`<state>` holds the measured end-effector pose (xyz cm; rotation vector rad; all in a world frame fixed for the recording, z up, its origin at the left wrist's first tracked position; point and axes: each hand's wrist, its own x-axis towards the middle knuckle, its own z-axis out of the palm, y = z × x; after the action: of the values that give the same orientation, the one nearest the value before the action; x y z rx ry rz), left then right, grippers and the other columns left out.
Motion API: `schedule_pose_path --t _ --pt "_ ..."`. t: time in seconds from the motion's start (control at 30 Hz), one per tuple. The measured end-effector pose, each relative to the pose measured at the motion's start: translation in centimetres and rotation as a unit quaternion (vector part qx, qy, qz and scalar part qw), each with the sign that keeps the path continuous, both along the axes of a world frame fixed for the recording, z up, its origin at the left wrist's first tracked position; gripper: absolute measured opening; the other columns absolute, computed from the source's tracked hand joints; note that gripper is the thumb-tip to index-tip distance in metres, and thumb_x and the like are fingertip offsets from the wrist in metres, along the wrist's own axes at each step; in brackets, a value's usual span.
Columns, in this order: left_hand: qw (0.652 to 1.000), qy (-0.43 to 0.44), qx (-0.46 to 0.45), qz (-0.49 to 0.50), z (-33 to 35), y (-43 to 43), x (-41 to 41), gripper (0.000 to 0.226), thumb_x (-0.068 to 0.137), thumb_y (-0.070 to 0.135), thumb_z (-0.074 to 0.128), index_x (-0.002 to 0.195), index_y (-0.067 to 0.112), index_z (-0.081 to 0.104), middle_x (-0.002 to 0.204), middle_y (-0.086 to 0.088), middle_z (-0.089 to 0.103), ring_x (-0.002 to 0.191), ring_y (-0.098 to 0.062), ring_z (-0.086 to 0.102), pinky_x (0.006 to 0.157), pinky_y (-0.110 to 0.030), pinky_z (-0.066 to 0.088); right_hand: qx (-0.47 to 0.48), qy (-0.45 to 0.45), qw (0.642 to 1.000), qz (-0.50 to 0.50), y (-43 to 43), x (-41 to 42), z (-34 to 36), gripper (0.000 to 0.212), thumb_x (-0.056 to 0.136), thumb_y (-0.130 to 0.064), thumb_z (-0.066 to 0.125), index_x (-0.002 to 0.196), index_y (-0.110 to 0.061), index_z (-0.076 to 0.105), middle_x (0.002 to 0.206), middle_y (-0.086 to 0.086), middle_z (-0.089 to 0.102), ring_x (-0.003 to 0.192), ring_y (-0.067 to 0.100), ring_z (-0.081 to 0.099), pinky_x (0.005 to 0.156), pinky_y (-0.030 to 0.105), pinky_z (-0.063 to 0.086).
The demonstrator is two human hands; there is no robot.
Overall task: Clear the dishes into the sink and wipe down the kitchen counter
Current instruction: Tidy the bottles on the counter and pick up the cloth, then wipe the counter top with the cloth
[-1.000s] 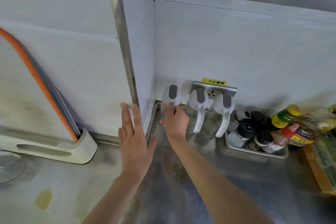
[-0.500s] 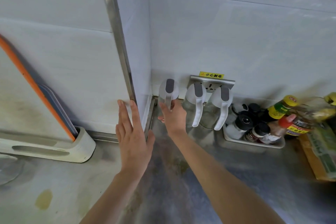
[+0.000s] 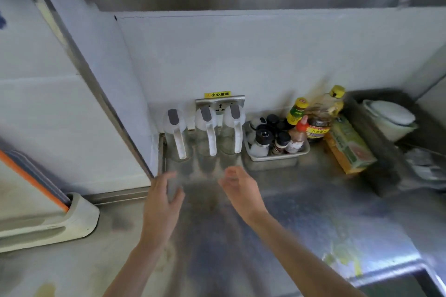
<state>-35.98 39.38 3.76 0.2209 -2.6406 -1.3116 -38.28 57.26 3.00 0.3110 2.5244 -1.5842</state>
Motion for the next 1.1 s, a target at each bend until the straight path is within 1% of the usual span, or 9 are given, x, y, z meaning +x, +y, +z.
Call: schedule_pose_path --t 0.17,0.3,0.43,0.5,0.57,0.7,0.83,0.93,1.1 --pt "0.983 -0.099 0.072 -0.139 -3.2 5.8 1.8 0.033 0.083 0.001 0.062 0.087 0.033 0.054 0.091 0.000 0.065 0.091 -0.019 0.064 0.087 -0.033 0.048 0.047 -0.020 0.996 -0.068 7.2 6.8 -2.2 0.020 0.087 -0.025 0.064 0.104 -0.015 0.065 0.100 -0.004 0.065 0.098 0.014 0.063 0.083 0.027 0.048" --pt "0.960 -0.143 0.070 -0.232 -5.5 12.6 3.7 0.036 0.082 0.001 0.063 0.083 0.036 0.053 0.088 0.012 0.064 0.084 -0.005 0.063 0.083 -0.027 0.046 0.090 -0.036 0.990 -0.101 12.6 12.7 -3.5 0.035 0.082 -0.038 0.054 0.102 -0.012 0.066 0.102 -0.004 0.062 0.100 0.015 0.059 0.079 0.020 0.041" --pt "0.925 -0.188 0.070 -0.321 -6.5 20.2 6.0 0.027 0.082 0.011 0.064 0.077 0.037 0.055 0.084 0.026 0.066 0.087 0.003 0.061 0.079 -0.020 0.047 0.104 -0.044 0.975 -0.193 18.1 18.5 -4.0 0.023 0.082 -0.011 0.063 0.104 -0.013 0.063 0.104 0.001 0.063 0.099 0.015 0.058 0.076 0.004 0.035" --pt "0.909 -0.190 0.060 -0.367 -6.3 23.9 7.3 0.026 0.081 0.012 0.064 0.077 0.036 0.056 0.091 0.038 0.060 0.088 0.008 0.059 0.078 -0.018 0.046 0.101 -0.039 0.963 -0.246 20.6 21.7 -4.1 0.021 0.082 -0.015 0.065 0.103 -0.013 0.063 0.101 -0.002 0.063 0.096 0.013 0.058 0.078 0.006 0.036" --pt "0.888 -0.188 0.050 -0.416 -5.8 27.8 8.9 0.032 0.081 0.004 0.065 0.079 0.034 0.056 0.086 0.022 0.068 0.088 0.009 0.058 0.076 -0.011 0.045 0.092 -0.021 0.950 -0.297 23.4 25.1 -3.9 0.023 0.080 -0.020 0.063 0.102 -0.013 0.063 0.098 -0.007 0.061 0.094 0.006 0.058 0.082 0.014 0.043" --pt "0.851 -0.188 0.053 -0.487 -3.8 35.5 13.0 0.028 0.080 -0.004 0.063 0.081 0.024 0.058 0.087 0.002 0.067 0.081 0.011 0.059 0.073 -0.002 0.043 0.085 -0.009 0.919 -0.384 29.0 31.7 -3.0 0.020 0.083 -0.016 0.066 0.101 -0.021 0.060 0.099 -0.013 0.059 0.098 -0.006 0.051 0.078 0.011 0.041" --pt "0.818 -0.189 0.051 -0.540 -2.1 43.4 18.1 0.025 0.080 -0.004 0.064 0.079 0.021 0.060 0.085 0.001 0.067 0.077 0.011 0.060 0.070 -0.001 0.042 0.072 -0.003 0.880 -0.469 35.0 38.4 -2.3 0.017 0.077 -0.052 0.064 0.091 -0.052 0.054 0.096 -0.016 0.062 0.098 -0.001 0.056 0.078 0.011 0.044" --pt "0.798 -0.182 0.041 -0.573 -2.2 49.1 22.0 0.029 0.079 -0.003 0.065 0.078 0.025 0.060 0.084 0.000 0.069 0.077 0.007 0.062 0.072 -0.004 0.045 0.071 -0.028 0.868 -0.490 39.6 43.5 -2.4 0.030 0.084 -0.026 0.066 0.089 -0.053 0.054 0.098 -0.013 0.063 0.098 -0.001 0.057 0.076 0.008 0.040" --pt "0.779 -0.195 0.053 -0.594 -1.0 58.2 28.1 0.022 0.082 0.001 0.065 0.090 0.020 0.059 0.096 -0.003 0.063 0.081 -0.013 0.062 0.070 -0.011 0.048 0.074 -0.034 0.847 -0.526 45.4 51.1 -1.6 0.022 0.085 -0.024 0.063 0.087 -0.041 0.048 0.098 -0.013 0.061 0.097 -0.005 0.054 0.078 0.004 0.037"
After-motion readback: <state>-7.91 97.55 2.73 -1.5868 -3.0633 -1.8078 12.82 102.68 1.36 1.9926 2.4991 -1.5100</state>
